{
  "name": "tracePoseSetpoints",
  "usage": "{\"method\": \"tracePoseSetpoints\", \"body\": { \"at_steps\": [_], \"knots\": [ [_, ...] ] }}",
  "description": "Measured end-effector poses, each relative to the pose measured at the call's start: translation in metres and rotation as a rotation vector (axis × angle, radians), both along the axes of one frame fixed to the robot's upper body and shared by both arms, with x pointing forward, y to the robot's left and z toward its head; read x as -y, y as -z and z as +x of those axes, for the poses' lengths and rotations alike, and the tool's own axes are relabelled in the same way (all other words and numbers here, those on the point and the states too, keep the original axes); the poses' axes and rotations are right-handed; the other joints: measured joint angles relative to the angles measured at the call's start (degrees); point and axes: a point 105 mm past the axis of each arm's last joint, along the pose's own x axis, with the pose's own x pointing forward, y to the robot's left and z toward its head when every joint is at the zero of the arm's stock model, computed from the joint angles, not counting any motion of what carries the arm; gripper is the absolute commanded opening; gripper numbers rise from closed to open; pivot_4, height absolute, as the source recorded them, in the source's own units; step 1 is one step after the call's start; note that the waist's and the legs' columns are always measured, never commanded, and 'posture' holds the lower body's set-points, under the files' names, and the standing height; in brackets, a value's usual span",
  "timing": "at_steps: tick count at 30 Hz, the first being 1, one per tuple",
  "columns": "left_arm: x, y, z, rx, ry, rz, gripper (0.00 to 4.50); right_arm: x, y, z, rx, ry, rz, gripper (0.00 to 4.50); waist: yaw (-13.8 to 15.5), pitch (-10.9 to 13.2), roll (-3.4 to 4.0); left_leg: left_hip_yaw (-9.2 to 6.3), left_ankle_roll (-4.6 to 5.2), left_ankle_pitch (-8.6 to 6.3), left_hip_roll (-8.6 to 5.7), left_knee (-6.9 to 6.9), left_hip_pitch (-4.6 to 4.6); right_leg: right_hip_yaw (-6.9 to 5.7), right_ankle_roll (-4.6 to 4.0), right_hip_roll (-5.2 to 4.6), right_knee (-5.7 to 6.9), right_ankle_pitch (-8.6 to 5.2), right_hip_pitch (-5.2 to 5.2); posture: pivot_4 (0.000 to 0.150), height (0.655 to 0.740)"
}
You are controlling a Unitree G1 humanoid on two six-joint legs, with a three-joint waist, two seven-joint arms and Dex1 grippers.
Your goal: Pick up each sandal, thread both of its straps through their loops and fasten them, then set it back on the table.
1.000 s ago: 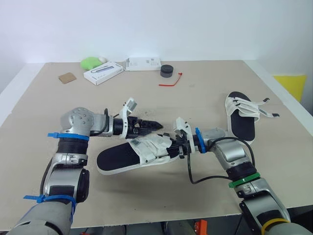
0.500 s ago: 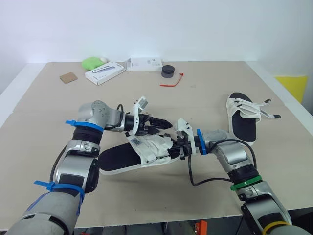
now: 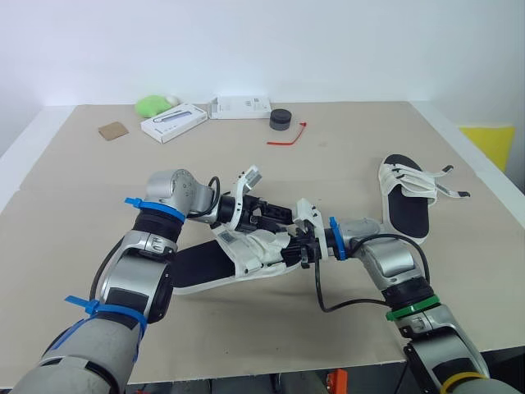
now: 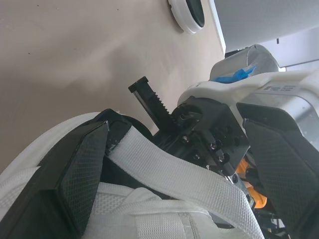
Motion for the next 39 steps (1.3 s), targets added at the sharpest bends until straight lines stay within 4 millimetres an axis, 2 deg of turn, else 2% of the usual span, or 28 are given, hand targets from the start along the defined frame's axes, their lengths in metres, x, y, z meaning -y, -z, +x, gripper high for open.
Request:
{"method": "tracePoseSetpoints", "body": {
  "at_steps": [2,9,14,20,32,39],
  "knots": [
    [-0.002,-0.001,0.002,0.008,-0.001,0.011,4.46,0.0,0.0,0.0,0.001,0.001,-0.001,0.0,-0.04,0.0,0.0,0.0,0.0,0.0,0.0,0.0,0.0,0.0,0.0,0.0,0.0,0.0,0.0,0.15,0.74],
    [-0.027,-0.005,0.013,0.03,-0.055,0.072,4.46,-0.001,-0.001,0.001,0.004,0.002,-0.001,0.0,-0.38,0.01,0.0,0.0,0.0,0.0,0.0,0.0,0.01,0.0,0.0,0.0,0.0,0.0,0.0,0.15,0.74],
    [-0.035,-0.001,0.012,0.006,-0.058,0.102,4.46,-0.001,-0.001,0.001,0.006,0.001,0.0,0.0,-0.54,0.02,-0.01,-0.01,0.0,0.0,0.0,0.0,0.0,0.0,0.0,0.0,0.0,0.0,0.0,0.15,0.74],
    [-0.029,0.002,0.009,0.019,-0.035,0.109,4.46,-0.001,-0.002,0.001,0.006,0.001,0.0,0.0,-0.53,0.01,-0.01,-0.01,0.0,0.0,0.0,0.0,0.0,0.0,0.0,0.0,0.0,0.0,0.02,0.15,0.74],
    [-0.005,0.012,0.014,0.05,-0.01,0.107,4.46,0.0,-0.001,0.0,0.002,0.002,0.004,0.0,-0.39,-0.01,-0.02,-0.01,-0.01,-0.03,0.0,0.0,0.0,-0.01,0.01,0.0,-0.04,-0.03,0.04,0.15,0.74],
    [-0.005,0.012,0.011,0.047,0.02,0.103,4.46,0.001,0.0,-0.003,0.0,0.001,0.003,0.0,-0.37,-0.02,-0.01,-0.01,-0.12,-0.17,0.0,0.0,0.0,0.0,0.02,0.0,-0.04,-0.16,0.06,0.15,0.74]
  ]
}}
